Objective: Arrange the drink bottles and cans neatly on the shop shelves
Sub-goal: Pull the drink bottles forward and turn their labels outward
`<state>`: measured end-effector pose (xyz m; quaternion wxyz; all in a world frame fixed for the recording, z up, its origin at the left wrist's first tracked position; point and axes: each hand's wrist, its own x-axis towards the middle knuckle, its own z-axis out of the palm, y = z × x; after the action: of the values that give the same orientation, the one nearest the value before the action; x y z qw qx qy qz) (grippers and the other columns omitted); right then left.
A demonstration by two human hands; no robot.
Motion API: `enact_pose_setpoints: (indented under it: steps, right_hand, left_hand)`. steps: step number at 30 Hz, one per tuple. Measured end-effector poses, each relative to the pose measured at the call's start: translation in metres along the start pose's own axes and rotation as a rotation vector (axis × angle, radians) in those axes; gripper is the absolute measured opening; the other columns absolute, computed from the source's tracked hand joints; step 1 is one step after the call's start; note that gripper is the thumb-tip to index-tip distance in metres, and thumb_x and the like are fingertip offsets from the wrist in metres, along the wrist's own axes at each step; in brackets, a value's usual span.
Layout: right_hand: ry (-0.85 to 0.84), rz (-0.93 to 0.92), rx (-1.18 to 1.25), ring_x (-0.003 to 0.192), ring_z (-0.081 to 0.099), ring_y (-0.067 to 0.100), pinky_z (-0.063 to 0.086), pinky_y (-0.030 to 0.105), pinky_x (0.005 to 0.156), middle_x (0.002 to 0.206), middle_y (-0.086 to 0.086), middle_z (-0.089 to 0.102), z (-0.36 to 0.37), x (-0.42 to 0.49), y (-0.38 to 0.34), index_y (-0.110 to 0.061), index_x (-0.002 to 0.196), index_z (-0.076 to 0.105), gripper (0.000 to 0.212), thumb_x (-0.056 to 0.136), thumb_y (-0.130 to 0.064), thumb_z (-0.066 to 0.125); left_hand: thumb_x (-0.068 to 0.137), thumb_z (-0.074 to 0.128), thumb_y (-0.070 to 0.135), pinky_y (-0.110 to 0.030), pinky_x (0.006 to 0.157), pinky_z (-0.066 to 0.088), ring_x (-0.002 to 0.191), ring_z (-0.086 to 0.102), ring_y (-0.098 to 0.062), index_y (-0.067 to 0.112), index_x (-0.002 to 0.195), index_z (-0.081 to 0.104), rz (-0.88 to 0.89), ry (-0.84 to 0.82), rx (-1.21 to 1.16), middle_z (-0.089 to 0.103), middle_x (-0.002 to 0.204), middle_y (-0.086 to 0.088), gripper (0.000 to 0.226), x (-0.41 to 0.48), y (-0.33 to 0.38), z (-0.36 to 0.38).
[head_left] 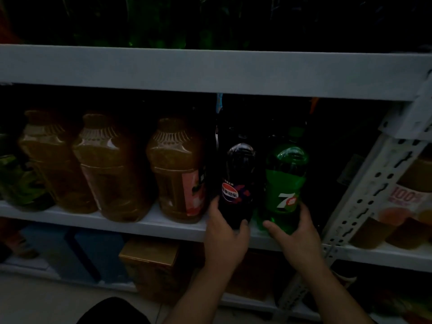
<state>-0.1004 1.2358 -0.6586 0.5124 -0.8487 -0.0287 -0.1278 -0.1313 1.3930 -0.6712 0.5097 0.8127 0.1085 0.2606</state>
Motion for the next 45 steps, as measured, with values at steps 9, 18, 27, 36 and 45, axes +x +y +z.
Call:
enact_pose_setpoints:
  steps: [9,18,27,36,45]
  right_hand:
    - [0.080,0.019,0.081,0.101,0.048,0.004,0.040,0.025,0.082,0.108,-0.019,0.050,0.007,0.001,-0.002,-0.031,0.134,0.040,0.089,0.059,-0.043,0.085]
    - [0.099,-0.029,0.041,0.102,0.050,0.007,0.040,0.027,0.084,0.110,-0.016,0.052,0.008,-0.001,-0.007,-0.034,0.132,0.043,0.079,0.064,-0.042,0.083]
    - [0.099,0.002,0.030,0.115,0.050,0.014,0.040,0.030,0.091,0.132,-0.006,0.052,0.007,-0.001,0.002,-0.033,0.140,0.033,0.095,0.060,-0.051,0.081]
    - [0.259,-0.057,0.262,0.128,0.042,0.021,0.040,0.041,0.100,0.144,0.000,0.039,0.019,-0.018,0.007,-0.035,0.141,0.025,0.072,0.079,-0.054,0.055]
    - [0.231,-0.080,0.321,0.121,0.048,0.017,0.043,0.041,0.098,0.133,0.000,0.048,0.018,-0.018,0.015,-0.032,0.135,0.036,0.063,0.078,-0.046,0.057]
  left_hand:
    - [0.068,0.074,0.054,-0.030,0.096,0.041,0.125,0.040,-0.015,0.021,0.140,0.034,0.085,0.051,0.127,0.037,0.136,0.001,0.089,0.001,0.000,0.003]
    - [0.069,0.077,0.047,-0.028,0.100,0.043,0.123,0.048,-0.008,0.032,0.140,0.033,0.075,-0.146,0.100,0.052,0.135,0.010,0.085,0.022,-0.007,-0.012]
    - [0.074,0.060,0.057,-0.015,0.085,0.041,0.109,0.052,-0.005,0.029,0.126,0.049,0.223,0.171,0.157,0.053,0.121,0.011,0.060,0.012,-0.007,-0.038]
    - [0.051,0.085,0.055,-0.052,0.100,0.032,0.122,0.036,-0.036,0.019,0.136,0.026,-0.052,0.546,0.303,0.034,0.136,-0.016,0.111,0.057,-0.001,-0.053]
    - [0.059,0.083,0.046,-0.028,0.090,0.041,0.120,0.036,-0.014,0.029,0.135,0.031,0.043,0.432,0.078,0.029,0.135,0.007,0.093,0.060,-0.025,-0.078]
